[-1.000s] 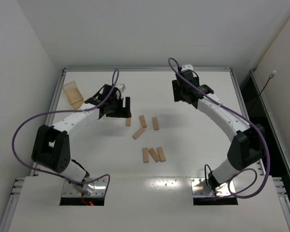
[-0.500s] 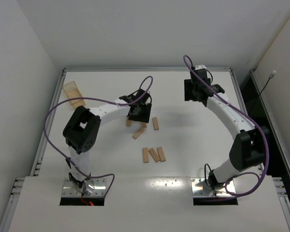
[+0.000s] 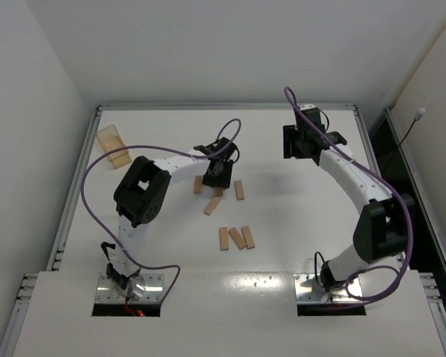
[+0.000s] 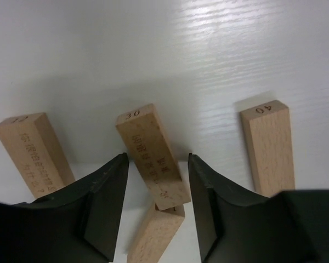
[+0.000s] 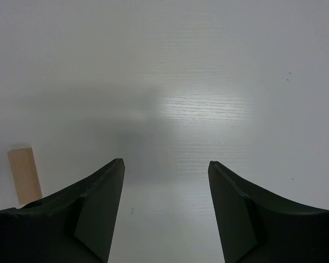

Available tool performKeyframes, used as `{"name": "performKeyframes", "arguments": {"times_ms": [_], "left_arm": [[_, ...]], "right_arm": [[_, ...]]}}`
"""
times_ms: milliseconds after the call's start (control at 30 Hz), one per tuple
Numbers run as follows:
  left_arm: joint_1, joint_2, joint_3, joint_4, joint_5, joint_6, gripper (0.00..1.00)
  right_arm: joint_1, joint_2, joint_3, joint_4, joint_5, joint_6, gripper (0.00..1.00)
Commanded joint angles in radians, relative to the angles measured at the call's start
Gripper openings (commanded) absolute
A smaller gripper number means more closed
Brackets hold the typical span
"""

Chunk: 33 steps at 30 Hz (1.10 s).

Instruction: Build the wood block tower

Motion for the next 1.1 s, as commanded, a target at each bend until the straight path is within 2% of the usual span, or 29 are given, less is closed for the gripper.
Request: {"name": "performKeyframes", "arguments": {"times_ms": [0, 100, 133, 200, 233, 400, 600, 867, 1067], "left_arm": [[-0.007, 0.031, 0.045, -0.003, -0.005, -0.014, 0.43], [-0.007, 0.031, 0.036, -0.003, -0.014, -0.014, 0.3], [-0.007, 0.031, 0.025, -0.003, -0.025, -0.014, 0.19], [-0.007, 0.003, 0.015, -0.003, -0.034, -0.014, 0.09], [-0.007, -0.006, 0.015, 0.006, -0.034, -0.014, 0.0], [-0.028, -0.066, 0.015, -0.006, -0.037, -0.027, 0.0], [-0.118, -0.141, 0.025, -0.037, -0.059, -0.083, 0.0], [-0.178, -0.077, 0.114, -0.066, -0.068, -0.113, 0.0], [-0.178, -0.017, 0.203, -0.095, -0.088, -0.114, 0.0]], "right_arm": [[-0.007, -0.027, -0.021, 0.035, -0.078, 0.009, 0.59], [-0.007, -0.003, -0.034, 0.045, -0.129, 0.035, 0.59], [-0.007, 0.011, -0.044, 0.045, -0.141, 0.044, 0.58], [0.006, 0.023, -0.054, 0.054, -0.153, 0.055, 0.58], [0.006, 0.033, -0.054, 0.054, -0.153, 0.055, 0.57], [0.015, 0.033, -0.086, 0.075, -0.181, 0.081, 0.56], [0.006, 0.014, -0.136, 0.095, -0.178, 0.101, 0.56], [-0.003, 0.005, -0.138, 0.108, -0.178, 0.11, 0.56], [-0.013, -0.013, -0.157, 0.108, -0.178, 0.11, 0.56]]}}
